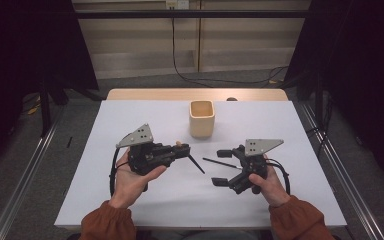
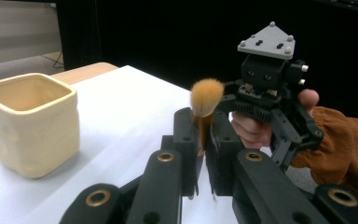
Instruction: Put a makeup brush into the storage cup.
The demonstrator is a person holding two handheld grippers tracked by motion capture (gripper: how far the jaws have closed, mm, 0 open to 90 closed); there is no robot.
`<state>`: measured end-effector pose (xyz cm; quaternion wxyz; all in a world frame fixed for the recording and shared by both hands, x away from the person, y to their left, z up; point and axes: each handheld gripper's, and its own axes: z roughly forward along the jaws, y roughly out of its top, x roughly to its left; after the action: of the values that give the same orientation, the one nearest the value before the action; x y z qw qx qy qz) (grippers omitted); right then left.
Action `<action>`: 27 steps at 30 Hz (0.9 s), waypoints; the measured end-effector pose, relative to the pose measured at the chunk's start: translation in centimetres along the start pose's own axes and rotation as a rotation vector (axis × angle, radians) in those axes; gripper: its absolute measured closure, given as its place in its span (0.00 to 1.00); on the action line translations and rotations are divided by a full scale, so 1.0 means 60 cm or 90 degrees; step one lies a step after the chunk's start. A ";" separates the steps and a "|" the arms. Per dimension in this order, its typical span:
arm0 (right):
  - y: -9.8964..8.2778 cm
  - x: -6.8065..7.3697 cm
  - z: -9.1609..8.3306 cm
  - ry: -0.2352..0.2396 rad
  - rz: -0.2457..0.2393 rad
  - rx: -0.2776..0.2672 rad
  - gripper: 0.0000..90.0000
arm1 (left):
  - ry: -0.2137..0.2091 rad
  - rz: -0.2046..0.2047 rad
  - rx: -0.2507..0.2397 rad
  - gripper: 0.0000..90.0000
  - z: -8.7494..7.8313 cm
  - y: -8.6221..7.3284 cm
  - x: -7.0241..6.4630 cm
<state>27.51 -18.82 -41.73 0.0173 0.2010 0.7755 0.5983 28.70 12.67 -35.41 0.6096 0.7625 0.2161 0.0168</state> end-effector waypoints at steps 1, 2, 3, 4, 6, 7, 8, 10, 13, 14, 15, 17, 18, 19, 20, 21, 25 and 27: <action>0.000 0.000 -0.001 -0.001 0.002 -0.002 0.04 | 0.001 0.001 0.003 0.93 -0.002 0.002 0.001; 0.000 -0.001 -0.001 -0.003 0.001 -0.002 0.04 | 0.002 0.002 0.005 0.93 -0.003 0.003 0.002; 0.000 -0.001 -0.002 -0.005 0.001 -0.002 0.05 | 0.001 0.002 0.005 0.93 -0.005 0.006 0.003; 0.000 -0.001 -0.003 -0.008 -0.001 0.000 0.05 | 0.000 0.003 0.008 0.93 -0.006 0.009 0.003; 0.001 -0.002 -0.004 -0.009 -0.001 -0.001 0.05 | 0.000 0.008 0.014 0.93 -0.008 0.014 0.004; 0.001 -0.002 -0.005 -0.010 -0.004 0.004 0.05 | 0.002 0.010 0.019 0.93 -0.008 0.016 0.004; 0.001 -0.001 -0.005 -0.012 -0.006 0.007 0.05 | 0.003 0.013 0.022 0.93 -0.008 0.019 0.005; 0.001 -0.001 -0.005 -0.011 -0.005 0.008 0.05 | 0.000 0.016 0.038 0.93 -0.007 0.024 0.005; 0.002 -0.001 -0.005 -0.011 -0.007 0.009 0.05 | -0.004 0.017 0.053 0.93 -0.006 0.028 0.006; 0.002 -0.001 -0.005 -0.012 -0.007 0.010 0.05 | -0.002 0.019 0.061 0.93 -0.005 0.029 0.006; 0.002 -0.001 -0.005 -0.015 -0.008 0.011 0.05 | -0.002 0.019 0.063 0.93 -0.005 0.029 0.006; 0.002 -0.002 -0.006 -0.014 -0.008 0.009 0.05 | 0.000 0.023 0.073 0.93 -0.003 0.030 0.007; 0.002 -0.002 -0.006 -0.015 -0.008 0.010 0.05 | 0.004 0.021 0.075 0.93 -0.002 0.031 0.007; 0.001 -0.001 -0.005 -0.014 -0.009 0.012 0.05 | -0.002 0.021 0.078 0.93 -0.001 0.031 0.008; 0.001 -0.001 -0.004 -0.011 -0.010 0.013 0.05 | -0.001 0.021 0.082 0.93 0.000 0.030 0.008; 0.001 -0.001 -0.003 -0.008 -0.010 0.012 0.05 | -0.005 0.016 0.087 0.93 0.001 0.030 0.008; 0.001 0.001 0.001 -0.005 -0.014 0.016 0.06 | -0.015 0.020 0.118 0.93 0.009 0.032 0.006; 0.002 0.002 0.001 -0.005 -0.018 0.018 0.07 | -0.022 0.025 0.128 0.93 0.012 0.034 0.004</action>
<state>27.45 -18.71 -41.62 0.0258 0.1927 0.7864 0.5864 29.77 11.75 -33.72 0.5328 0.8242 0.1915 -0.0062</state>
